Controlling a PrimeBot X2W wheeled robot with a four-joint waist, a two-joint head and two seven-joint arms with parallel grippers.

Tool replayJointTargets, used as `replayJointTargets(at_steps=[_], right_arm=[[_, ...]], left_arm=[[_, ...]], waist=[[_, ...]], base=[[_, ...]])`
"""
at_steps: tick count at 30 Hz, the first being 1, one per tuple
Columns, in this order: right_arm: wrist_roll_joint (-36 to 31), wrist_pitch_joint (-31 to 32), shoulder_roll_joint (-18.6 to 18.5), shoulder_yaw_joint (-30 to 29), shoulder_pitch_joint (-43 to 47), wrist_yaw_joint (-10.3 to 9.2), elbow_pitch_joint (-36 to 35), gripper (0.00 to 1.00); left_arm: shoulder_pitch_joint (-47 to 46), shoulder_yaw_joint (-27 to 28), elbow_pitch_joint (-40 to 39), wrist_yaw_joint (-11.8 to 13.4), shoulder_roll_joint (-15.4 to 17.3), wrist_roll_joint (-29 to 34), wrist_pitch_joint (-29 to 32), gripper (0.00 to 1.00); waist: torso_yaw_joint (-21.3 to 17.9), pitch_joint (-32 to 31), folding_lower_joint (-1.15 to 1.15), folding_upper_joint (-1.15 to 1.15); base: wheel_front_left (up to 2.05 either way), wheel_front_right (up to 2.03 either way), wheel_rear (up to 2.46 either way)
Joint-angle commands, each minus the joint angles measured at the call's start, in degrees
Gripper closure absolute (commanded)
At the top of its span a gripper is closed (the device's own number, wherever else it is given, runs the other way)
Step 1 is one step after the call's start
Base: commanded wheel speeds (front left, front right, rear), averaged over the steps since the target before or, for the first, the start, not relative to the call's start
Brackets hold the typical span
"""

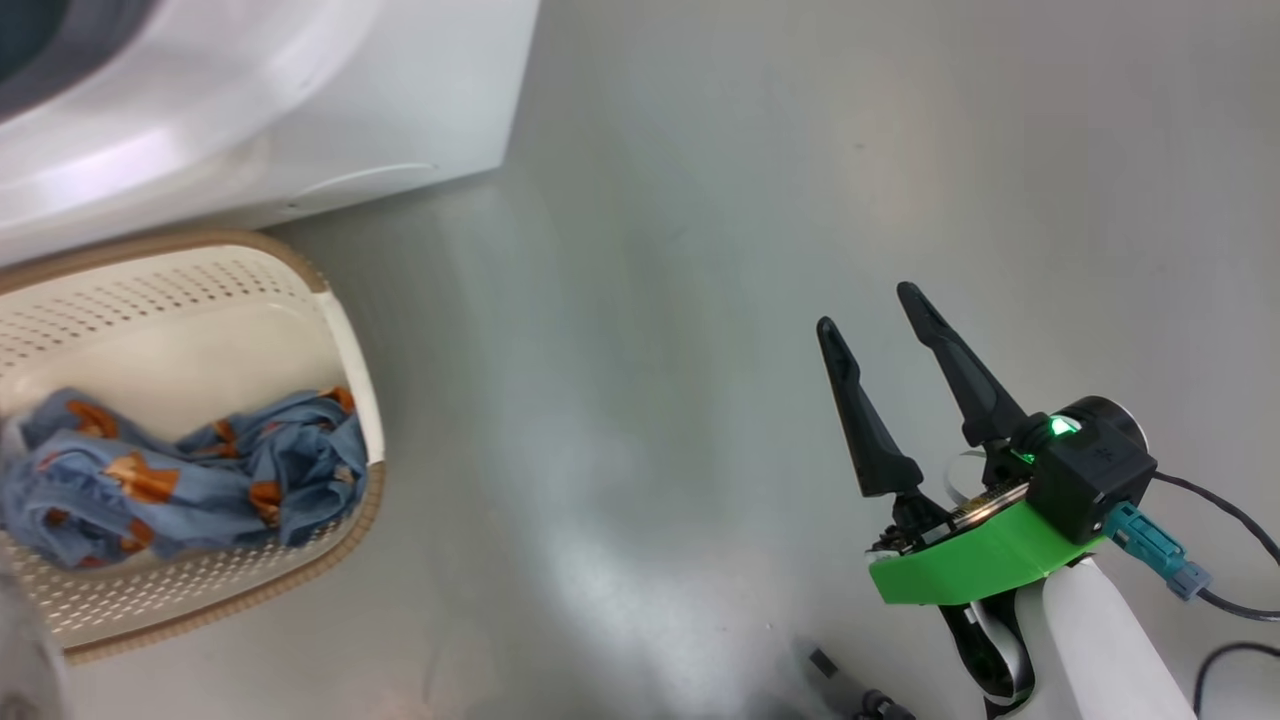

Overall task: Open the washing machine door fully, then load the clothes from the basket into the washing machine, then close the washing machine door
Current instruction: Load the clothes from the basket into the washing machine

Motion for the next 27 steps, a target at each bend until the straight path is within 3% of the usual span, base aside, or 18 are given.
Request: replayJointTargets(at_steps=[1, 11, 22, 27], right_arm=[[0.86, -0.27, 0.19, 1.35, 1.81, 0.16, -1.3, 0.0], [1.22, -0.27, 0.26, 1.85, 1.94, 0.16, -1.91, 0.0], [2.43, -0.27, 0.27, 2.63, 1.56, 0.16, -2.49, 0.0], [2.63, -0.27, 0.27, 2.99, 1.9, 0.16, -2.05, 0.0]], left_arm=[[-1.38, 0.56, -0.14, 0.69, 3.04, 1.16, -0.29, 1.0], [-10.65, -0.27, 5.73, 4.81, 6.96, 5.69, -0.29, 1.0], [-13.92, 2.2, -4.93, 8.34, 7.89, 9.05, -0.29, 1.0], [-12.49, -0.3, 2.08, 7.65, 8.73, 11.96, -0.29, 1.0]], waist=[[-1.23, 1.3, 0.0, 0.0], [-3.22, 4.56, 0.0, 0.0], [-4.23, 7.1, 0.0, 0.0], [-4.68, 6.6, 0.0, 0.0]], base=[[0.0, 0.0, 0.0], [0.0, 0.0, 0.0], [0.0, 0.0, 0.0], [0.0, 0.0, 0.0]])
